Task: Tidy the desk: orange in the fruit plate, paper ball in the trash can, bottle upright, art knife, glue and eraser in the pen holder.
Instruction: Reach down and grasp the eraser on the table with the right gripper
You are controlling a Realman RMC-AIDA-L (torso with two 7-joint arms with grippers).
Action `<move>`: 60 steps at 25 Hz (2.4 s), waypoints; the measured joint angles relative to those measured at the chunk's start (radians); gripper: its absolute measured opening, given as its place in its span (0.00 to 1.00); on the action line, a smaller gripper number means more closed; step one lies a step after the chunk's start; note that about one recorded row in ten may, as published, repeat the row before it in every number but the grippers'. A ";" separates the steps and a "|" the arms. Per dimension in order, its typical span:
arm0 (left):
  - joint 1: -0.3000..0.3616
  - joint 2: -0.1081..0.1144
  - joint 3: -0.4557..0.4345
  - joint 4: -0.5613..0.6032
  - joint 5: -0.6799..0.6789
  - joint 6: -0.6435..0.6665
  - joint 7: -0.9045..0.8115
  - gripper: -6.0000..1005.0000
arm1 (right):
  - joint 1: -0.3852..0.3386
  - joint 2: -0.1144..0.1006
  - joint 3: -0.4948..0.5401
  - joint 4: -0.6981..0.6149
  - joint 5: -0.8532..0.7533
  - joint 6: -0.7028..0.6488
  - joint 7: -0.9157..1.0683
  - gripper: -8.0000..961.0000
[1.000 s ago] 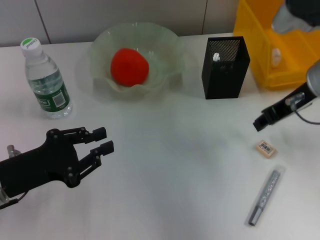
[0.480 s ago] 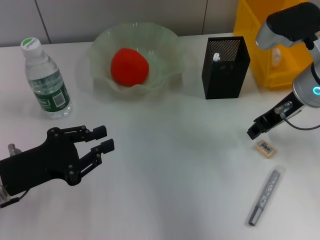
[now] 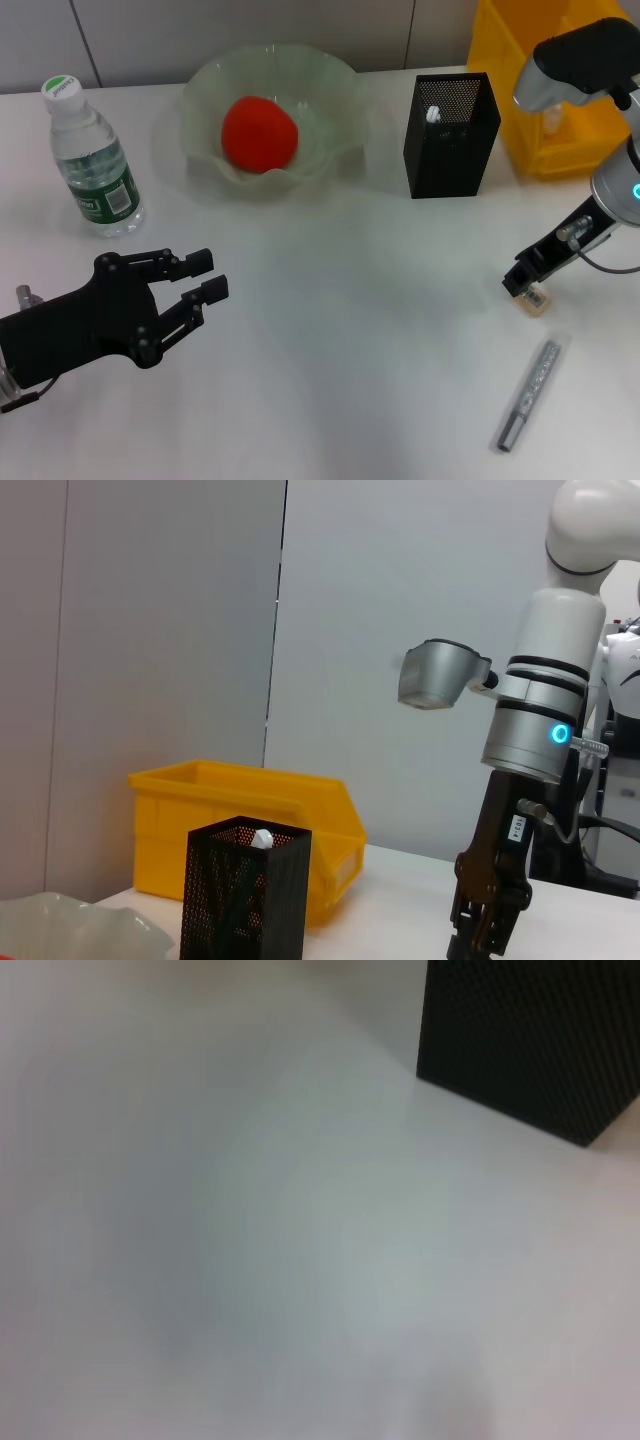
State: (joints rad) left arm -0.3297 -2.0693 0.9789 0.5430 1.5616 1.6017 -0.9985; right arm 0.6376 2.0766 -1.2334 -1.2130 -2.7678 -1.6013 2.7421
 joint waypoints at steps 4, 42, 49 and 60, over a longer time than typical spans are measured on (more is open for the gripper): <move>0.000 0.000 0.001 0.000 0.000 0.000 0.000 0.30 | -0.008 0.000 0.000 -0.005 -0.002 -0.009 -0.007 0.39; 0.006 0.000 0.006 -0.037 0.000 0.005 0.015 0.31 | -0.021 0.000 0.000 0.042 -0.023 0.032 -0.100 0.39; 0.005 0.000 0.007 -0.037 0.000 0.002 0.015 0.31 | -0.021 0.000 0.000 0.044 -0.023 0.041 -0.101 0.39; 0.002 0.000 0.007 -0.037 0.000 0.000 0.015 0.31 | -0.015 0.000 -0.001 0.060 -0.044 0.044 -0.101 0.39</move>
State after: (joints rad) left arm -0.3276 -2.0693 0.9864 0.5062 1.5616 1.6014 -0.9832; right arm 0.6226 2.0769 -1.2345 -1.1526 -2.8120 -1.5572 2.6415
